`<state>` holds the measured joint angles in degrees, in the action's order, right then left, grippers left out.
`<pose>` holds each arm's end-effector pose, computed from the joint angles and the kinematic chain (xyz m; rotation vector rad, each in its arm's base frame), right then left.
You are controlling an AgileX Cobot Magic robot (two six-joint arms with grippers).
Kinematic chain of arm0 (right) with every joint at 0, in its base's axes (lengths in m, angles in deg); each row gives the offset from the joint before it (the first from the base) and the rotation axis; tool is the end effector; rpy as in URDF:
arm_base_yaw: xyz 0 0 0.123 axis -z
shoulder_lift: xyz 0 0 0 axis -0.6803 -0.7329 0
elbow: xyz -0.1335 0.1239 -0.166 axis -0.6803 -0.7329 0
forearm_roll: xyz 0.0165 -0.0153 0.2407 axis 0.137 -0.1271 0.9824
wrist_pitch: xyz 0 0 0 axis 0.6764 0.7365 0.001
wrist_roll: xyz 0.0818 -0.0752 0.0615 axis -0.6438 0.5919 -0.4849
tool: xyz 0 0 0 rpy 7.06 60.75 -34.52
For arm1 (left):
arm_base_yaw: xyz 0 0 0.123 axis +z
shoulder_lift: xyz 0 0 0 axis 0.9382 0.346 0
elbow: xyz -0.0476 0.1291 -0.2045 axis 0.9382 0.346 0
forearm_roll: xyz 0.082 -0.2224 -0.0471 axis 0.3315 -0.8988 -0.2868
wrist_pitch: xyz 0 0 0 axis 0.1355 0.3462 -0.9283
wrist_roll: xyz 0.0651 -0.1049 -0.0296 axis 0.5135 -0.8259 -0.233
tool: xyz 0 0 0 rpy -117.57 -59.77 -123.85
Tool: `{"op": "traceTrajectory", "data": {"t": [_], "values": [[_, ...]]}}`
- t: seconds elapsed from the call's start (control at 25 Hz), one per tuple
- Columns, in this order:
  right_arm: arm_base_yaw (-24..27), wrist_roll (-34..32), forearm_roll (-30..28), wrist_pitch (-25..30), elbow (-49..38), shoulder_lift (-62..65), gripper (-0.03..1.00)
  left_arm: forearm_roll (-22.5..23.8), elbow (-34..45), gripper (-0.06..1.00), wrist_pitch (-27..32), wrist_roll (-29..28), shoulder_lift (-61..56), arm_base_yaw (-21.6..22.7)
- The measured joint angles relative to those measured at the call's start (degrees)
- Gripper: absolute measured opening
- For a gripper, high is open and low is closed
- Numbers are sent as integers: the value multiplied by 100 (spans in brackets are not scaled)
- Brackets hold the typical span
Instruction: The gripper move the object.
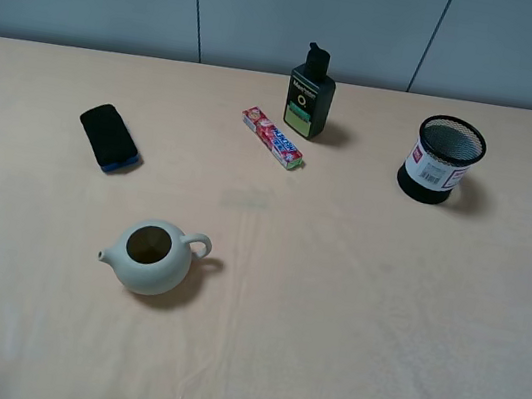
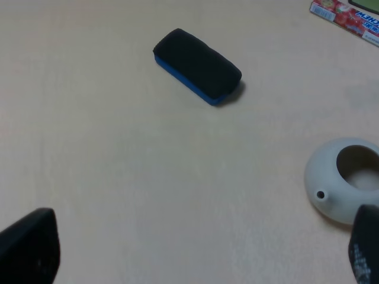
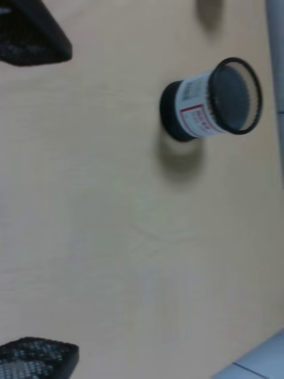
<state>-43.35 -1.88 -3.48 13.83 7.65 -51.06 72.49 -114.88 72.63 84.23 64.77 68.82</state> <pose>0.0500 -0.0059 0.2597 0.1005 2.0598 0.0008 0.0569 -0.0072 0.2534 0.0947 2.0477 -0.0316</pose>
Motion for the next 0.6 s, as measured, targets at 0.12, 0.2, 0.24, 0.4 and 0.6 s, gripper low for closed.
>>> {"op": "traceTrajectory", "data": {"t": [0.12, 0.2, 0.24, 0.4, 0.6], "values": [[0, 6, -58, -45, 0, 0, 69, 0, 0, 99, 0, 0, 0, 0], [0, 69, -86, -59, -1, 0, 69, 0, 0, 99, 0, 0, 0, 0], [0, 119, -85, -59, -13, 0, 69, 0, 0, 99, 0, 0, 0, 0], [0, 231, -85, -139, -31, 0, 69, 0, 0, 99, 0, 0, 0, 0], [0, 282, -85, -166, -60, 0, 69, 0, 0, 99, 0, 0, 0, 0]]}}
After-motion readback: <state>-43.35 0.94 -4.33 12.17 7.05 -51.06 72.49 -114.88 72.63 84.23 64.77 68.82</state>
